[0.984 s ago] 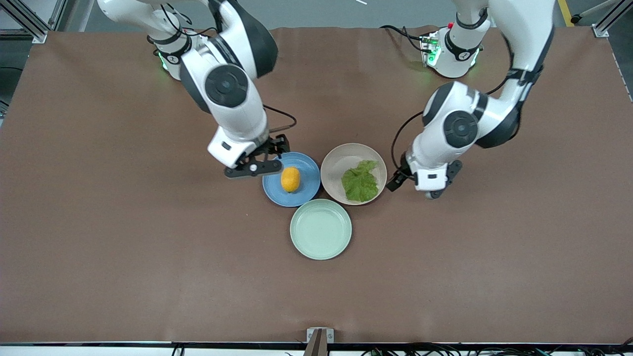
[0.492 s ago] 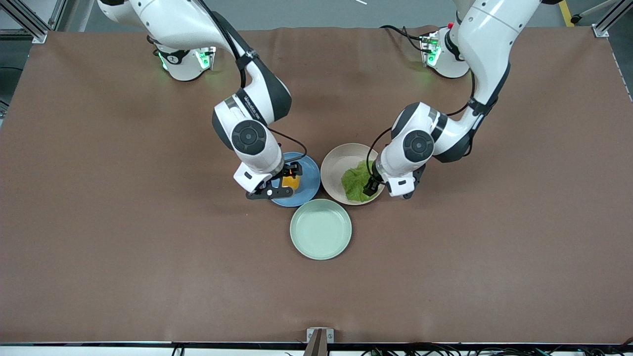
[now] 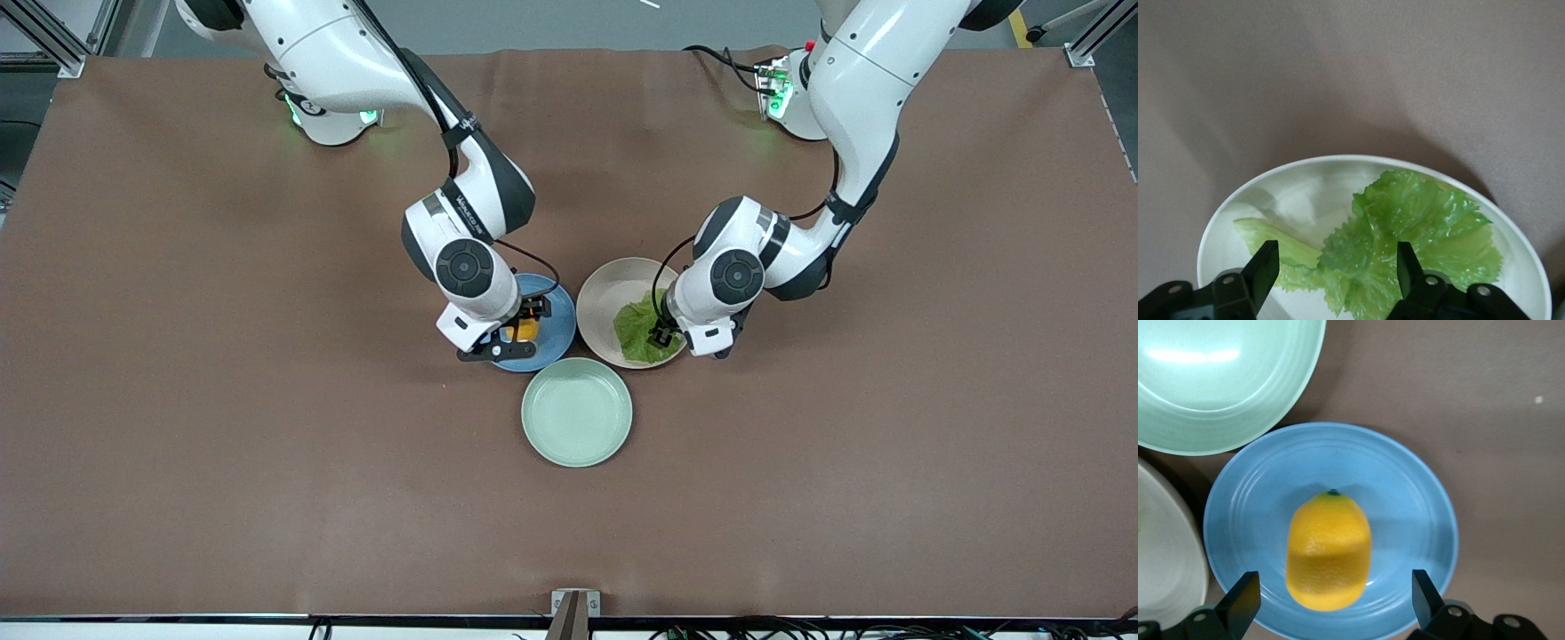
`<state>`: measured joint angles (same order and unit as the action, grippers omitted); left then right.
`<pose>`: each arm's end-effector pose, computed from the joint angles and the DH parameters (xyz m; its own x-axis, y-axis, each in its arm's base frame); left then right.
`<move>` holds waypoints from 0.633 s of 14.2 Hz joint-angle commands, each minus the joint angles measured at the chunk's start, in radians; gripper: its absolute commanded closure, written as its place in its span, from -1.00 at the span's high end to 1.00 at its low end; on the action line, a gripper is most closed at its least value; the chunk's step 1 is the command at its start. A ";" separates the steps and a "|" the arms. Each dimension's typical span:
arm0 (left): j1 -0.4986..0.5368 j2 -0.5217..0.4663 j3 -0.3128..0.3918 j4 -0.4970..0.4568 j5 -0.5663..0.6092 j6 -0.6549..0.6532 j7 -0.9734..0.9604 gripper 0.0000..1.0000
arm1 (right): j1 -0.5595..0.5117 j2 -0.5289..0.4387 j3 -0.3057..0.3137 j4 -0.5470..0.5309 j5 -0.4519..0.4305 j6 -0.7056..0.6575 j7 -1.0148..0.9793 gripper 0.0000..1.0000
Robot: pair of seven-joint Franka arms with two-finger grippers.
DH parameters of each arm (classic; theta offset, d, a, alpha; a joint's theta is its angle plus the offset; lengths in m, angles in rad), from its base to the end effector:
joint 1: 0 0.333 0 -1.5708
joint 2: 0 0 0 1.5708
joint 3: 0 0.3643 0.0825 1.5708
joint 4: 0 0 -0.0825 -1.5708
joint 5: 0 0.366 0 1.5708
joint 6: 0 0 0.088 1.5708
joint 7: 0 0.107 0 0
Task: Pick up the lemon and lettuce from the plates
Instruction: 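Close the right gripper on the lemon while the left gripper grips the lettuce, then carry the lemon off the blue plate while the left gripper carries the lettuce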
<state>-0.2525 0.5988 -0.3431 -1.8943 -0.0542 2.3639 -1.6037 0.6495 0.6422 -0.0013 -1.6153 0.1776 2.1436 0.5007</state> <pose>0.5372 -0.3417 0.2474 0.4354 0.8732 -0.2190 0.8772 -0.4662 -0.1148 0.5497 0.4259 0.2913 0.9842 0.0474 -0.1706 0.0374 -0.9974 -0.0615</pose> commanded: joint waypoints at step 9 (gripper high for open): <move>-0.017 -0.039 0.001 0.040 0.025 -0.012 -0.001 -1.00 | 0.015 0.063 -0.005 -0.008 0.026 0.082 0.007 0.12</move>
<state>-0.2690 0.6149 -0.3435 -1.8551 -0.0469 2.3649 -1.6034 0.6684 0.7134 -0.0096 -1.6169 0.1827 2.2249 0.5035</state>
